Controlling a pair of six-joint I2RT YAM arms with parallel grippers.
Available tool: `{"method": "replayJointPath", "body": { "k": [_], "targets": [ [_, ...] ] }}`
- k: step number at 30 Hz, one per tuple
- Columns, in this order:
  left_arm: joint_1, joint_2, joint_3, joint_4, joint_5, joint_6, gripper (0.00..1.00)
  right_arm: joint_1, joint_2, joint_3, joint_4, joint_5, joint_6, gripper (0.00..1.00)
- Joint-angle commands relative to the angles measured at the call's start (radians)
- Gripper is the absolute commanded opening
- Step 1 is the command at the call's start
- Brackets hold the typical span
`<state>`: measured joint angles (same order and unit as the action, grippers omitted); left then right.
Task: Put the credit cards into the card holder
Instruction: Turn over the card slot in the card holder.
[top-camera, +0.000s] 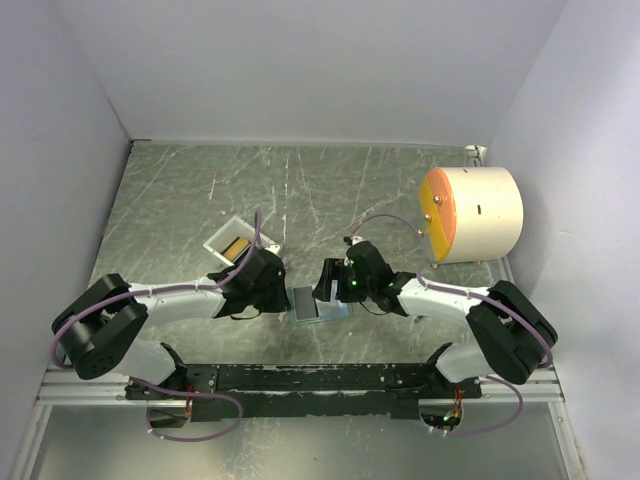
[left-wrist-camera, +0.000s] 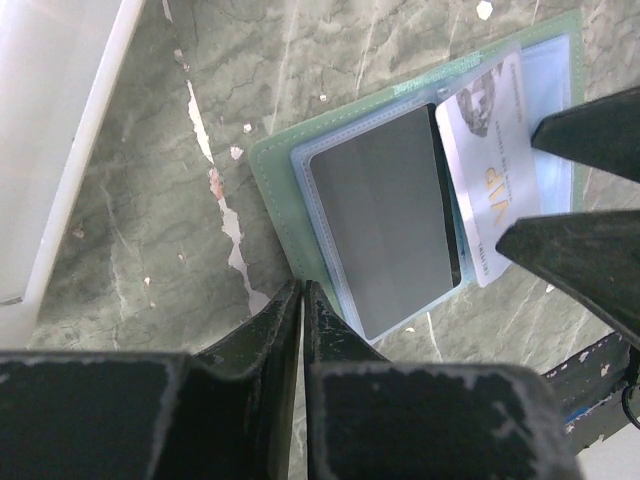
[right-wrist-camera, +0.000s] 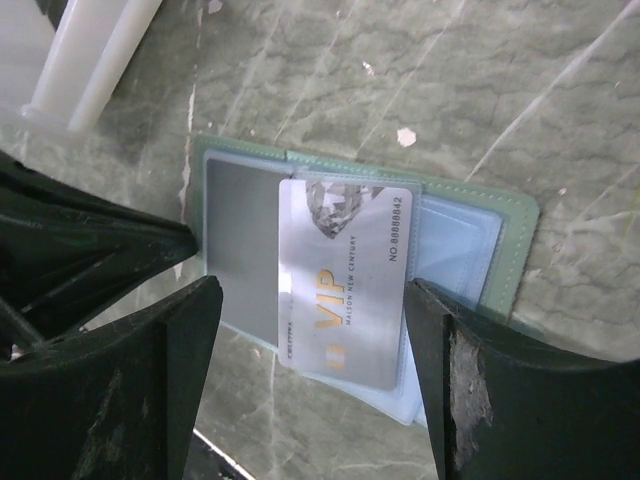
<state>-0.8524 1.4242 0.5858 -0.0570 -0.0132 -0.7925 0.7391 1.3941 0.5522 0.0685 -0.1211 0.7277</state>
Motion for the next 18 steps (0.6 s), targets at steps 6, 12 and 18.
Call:
{"method": "replayJointPath", "body": {
  "k": [6, 12, 18],
  "targets": [
    [0.005, 0.018, 0.003, 0.046, 0.022, 0.010, 0.15, -0.026, -0.091, -0.085, 0.139, -0.169, 0.089, 0.73],
    [0.004, 0.017, 0.006, 0.050, 0.027, 0.010, 0.15, -0.030, -0.108, -0.099, 0.188, -0.194, 0.122, 0.73],
    [0.005, 0.013, 0.004, 0.052, 0.031, 0.008, 0.15, -0.032, -0.180, -0.051, -0.028, 0.022, 0.037, 0.73]
  ]
}}
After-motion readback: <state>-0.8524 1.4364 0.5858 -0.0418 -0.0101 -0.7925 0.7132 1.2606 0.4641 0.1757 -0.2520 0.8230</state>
